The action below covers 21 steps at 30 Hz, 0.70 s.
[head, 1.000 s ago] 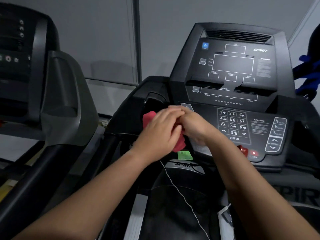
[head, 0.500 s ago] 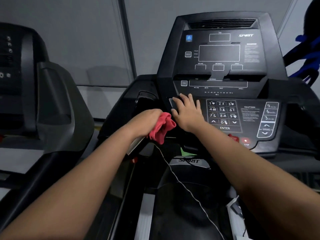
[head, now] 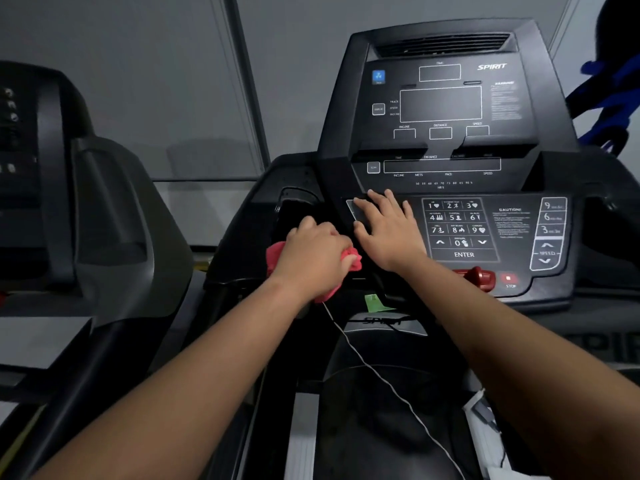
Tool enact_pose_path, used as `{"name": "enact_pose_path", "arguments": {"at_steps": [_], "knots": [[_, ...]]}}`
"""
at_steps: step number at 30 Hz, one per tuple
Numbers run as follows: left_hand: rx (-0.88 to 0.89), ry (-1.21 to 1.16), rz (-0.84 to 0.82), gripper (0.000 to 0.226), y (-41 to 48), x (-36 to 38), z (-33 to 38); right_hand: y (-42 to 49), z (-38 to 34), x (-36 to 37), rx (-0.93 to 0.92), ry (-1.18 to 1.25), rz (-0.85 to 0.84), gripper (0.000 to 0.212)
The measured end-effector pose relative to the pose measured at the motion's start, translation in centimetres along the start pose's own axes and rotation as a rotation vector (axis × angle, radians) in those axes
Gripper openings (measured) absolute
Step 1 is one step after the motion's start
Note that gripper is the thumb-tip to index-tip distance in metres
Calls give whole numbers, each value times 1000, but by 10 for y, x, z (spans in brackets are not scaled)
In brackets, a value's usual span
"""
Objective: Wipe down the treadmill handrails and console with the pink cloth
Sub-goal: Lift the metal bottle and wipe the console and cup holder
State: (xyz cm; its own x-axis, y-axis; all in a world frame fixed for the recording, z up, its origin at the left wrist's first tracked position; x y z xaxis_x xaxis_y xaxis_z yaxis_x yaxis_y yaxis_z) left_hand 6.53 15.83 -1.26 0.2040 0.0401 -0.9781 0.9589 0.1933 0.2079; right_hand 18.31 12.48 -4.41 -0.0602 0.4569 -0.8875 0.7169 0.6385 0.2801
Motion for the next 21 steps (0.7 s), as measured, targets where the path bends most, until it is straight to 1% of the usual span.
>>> {"name": "enact_pose_path", "arguments": {"at_steps": [2,4,5,7,8,11,13,14,16,18,21], "knots": [[16,43,-105,29,11,4,0,0,1,0,3,-1,6,50],[39,14,-205,23,18,7,5,1,1,-1,7,-10,16,50],[18,-65,-293,22,20,12,5,1,1,-1,11,-10,21,49],[-65,-370,-487,24,19,24,2,1,2,-3,18,-3,31,49],[-101,-517,-528,24,18,26,-1,1,1,-3,18,0,34,49],[-201,-837,-482,20,13,36,-21,1,1,-4,12,12,38,49],[-294,-1087,-413,20,6,48,-27,2,0,-5,15,20,38,49],[-310,-1132,-356,20,6,48,-29,2,1,-6,18,18,38,49],[-309,-1063,-233,28,10,45,-34,2,1,-7,24,19,38,49],[-293,-905,-110,38,11,37,-38,2,0,-6,22,22,38,49],[-295,-684,-14,33,5,27,-36,3,1,-5,30,24,40,49]]}}
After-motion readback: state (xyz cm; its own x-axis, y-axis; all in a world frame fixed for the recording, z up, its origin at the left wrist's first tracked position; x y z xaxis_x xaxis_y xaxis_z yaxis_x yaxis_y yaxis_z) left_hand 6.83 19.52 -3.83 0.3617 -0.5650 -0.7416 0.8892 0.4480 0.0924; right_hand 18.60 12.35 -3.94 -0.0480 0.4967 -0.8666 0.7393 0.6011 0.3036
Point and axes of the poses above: each hand's wrist, its own y-axis towards the middle knuckle, its own x-axis out of the palm, z = x × y, the point moved 10 cm from there along y, towards the middle knuckle, and after that the axes turned 8 degrees about x, right-handed, at the moved point
